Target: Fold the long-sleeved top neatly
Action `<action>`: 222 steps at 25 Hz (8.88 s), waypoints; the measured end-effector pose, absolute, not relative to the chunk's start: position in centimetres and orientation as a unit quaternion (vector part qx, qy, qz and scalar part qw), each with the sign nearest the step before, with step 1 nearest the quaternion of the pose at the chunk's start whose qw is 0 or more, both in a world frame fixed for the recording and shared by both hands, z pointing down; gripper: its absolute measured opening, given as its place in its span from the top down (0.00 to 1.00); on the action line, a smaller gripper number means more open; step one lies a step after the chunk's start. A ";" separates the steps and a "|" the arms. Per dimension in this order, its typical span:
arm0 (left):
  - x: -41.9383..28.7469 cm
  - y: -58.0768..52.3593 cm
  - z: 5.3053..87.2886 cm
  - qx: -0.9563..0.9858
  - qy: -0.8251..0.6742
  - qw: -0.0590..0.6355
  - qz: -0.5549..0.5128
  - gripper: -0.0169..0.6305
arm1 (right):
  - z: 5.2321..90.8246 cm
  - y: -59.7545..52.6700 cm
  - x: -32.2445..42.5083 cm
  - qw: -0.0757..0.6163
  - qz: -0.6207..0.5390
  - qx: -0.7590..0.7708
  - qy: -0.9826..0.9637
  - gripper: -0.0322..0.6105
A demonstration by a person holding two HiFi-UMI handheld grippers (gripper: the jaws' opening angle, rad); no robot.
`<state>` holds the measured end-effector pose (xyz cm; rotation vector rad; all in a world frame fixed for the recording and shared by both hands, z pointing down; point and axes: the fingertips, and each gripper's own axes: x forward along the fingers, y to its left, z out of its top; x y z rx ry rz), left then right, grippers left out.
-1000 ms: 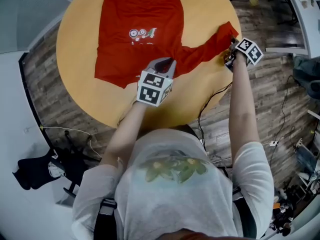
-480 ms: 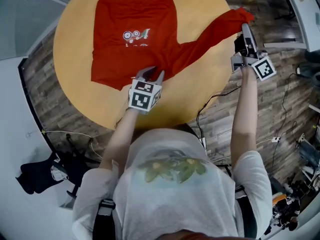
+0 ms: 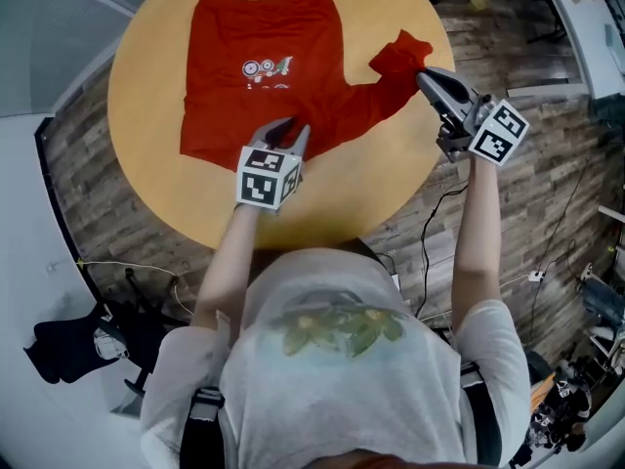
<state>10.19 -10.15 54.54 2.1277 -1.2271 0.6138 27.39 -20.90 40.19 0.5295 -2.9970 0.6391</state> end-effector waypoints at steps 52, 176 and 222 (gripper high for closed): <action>-18.8 -7.2 59.9 0.697 -0.524 0.450 0.193 0.75 | 57.7 -3.2 8.1 0.427 0.171 0.305 -0.834 0.65; -21.8 -21.9 59.4 0.726 -0.490 0.454 0.163 0.75 | 59.6 -28.5 13.3 0.392 0.225 0.383 -0.806 0.68; -13.0 -27.5 63.3 0.752 -0.506 0.303 0.295 0.85 | 63.6 -33.7 5.0 0.397 0.181 0.391 -0.811 0.82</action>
